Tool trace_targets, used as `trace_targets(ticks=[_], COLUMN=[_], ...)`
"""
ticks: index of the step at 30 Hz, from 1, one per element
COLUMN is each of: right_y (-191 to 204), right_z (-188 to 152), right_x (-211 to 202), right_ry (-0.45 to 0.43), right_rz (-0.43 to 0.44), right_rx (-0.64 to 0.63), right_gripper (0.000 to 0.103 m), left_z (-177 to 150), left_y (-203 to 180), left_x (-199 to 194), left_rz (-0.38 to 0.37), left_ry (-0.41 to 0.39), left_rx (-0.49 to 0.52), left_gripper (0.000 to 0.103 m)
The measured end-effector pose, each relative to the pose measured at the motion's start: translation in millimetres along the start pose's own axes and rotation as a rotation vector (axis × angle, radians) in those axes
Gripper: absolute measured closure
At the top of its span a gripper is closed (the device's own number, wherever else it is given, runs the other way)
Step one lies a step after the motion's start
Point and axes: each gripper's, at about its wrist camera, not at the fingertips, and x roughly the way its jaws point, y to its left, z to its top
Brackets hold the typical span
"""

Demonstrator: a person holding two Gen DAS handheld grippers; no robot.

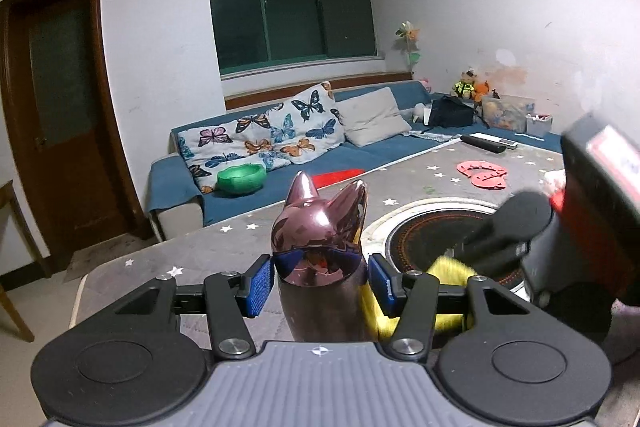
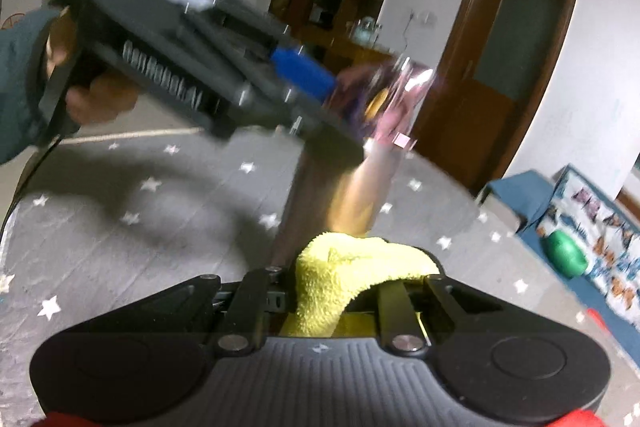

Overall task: Clean container
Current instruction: 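Rub the yellow cloth along the bottle side while left gripper holds it upright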

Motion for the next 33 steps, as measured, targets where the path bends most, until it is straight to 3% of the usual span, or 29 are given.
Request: trace_targets(ticks=[6,13,21,33], right_y=[19.1,-4.4,-23.9,-45.6], right_z=[-14.5,-16.8,-10.3,28.5], right_x=[16.2,-0.6,-36.8,-104.3], right_ry=[0.071,0.014,-0.059,-0.155], right_rz=[0.036,0.094,0.037,-0.071], right_rx=[0.03,0.288,0.418,0.454], right_gripper=[0.089,0.089,0.089,0.089], left_z=[-0.7,-1.9,-1.9,-5.7], left_y=[-12.9,-16.9,-18.0,-13.2], left_x=[2.6,2.5,1.4,-1.3], left_rz=[0.068,0.098,0.113,0.091], left_ry=[-0.009,-0.02,-0.02,-0.014], left_rx=[-0.026,-0.056,-0.053,-0.026], left_gripper=[0.045,0.045,0.045,0.045])
